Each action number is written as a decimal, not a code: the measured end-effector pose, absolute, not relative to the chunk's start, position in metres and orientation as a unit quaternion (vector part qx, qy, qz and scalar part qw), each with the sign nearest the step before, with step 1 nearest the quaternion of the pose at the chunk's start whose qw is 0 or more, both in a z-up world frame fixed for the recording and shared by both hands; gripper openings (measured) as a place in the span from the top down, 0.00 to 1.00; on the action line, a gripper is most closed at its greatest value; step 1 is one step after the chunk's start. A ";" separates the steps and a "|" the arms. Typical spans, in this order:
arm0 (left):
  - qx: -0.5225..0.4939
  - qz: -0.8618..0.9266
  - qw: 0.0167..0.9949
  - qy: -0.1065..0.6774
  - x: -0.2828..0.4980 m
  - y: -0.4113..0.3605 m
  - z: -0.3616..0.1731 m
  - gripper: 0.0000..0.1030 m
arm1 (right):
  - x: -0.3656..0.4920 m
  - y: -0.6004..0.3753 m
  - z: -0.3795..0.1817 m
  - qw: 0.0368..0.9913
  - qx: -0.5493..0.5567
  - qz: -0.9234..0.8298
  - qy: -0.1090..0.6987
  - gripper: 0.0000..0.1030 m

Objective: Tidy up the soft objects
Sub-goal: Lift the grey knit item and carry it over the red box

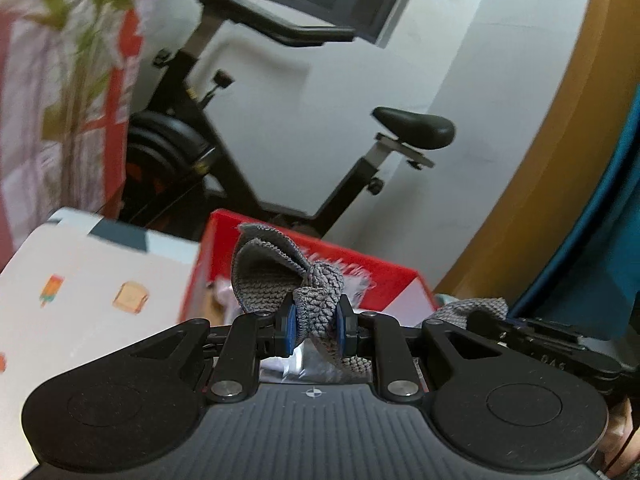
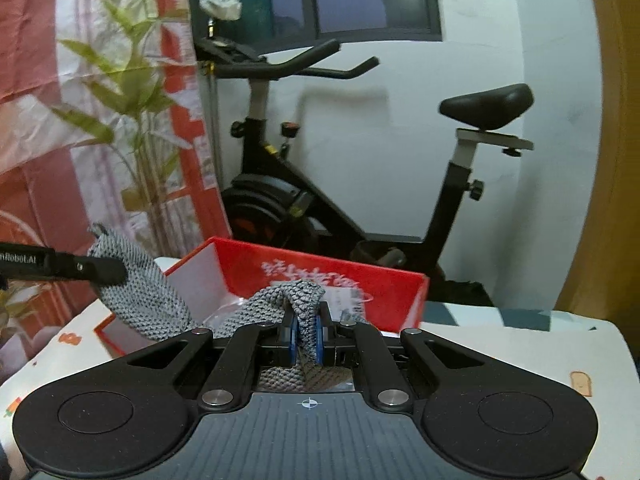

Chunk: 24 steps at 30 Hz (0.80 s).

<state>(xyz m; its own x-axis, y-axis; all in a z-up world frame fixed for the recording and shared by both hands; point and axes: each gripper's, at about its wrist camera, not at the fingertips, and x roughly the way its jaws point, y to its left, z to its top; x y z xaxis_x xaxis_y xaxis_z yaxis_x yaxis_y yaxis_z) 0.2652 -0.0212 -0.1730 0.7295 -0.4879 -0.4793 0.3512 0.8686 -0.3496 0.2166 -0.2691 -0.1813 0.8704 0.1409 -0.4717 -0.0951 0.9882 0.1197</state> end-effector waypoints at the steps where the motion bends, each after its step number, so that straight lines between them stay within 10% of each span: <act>1: -0.114 -0.232 0.922 0.287 0.267 -0.025 -0.171 0.81 | 0.217 -0.272 -0.182 0.966 0.044 0.057 0.247 0.92; 24: 0.089 -0.231 0.851 0.464 0.336 -0.071 -0.246 0.80 | 0.290 -0.235 -0.254 0.907 -0.008 0.101 0.409 0.92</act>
<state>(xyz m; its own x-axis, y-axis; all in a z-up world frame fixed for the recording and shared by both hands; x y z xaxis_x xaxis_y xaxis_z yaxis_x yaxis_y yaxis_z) 0.3361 -0.0708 -0.2464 0.4636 -0.3095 -0.8303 0.4750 0.8778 -0.0620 0.2899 -0.2351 -0.2542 0.6447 0.1766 -0.7437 -0.1895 0.9795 0.0683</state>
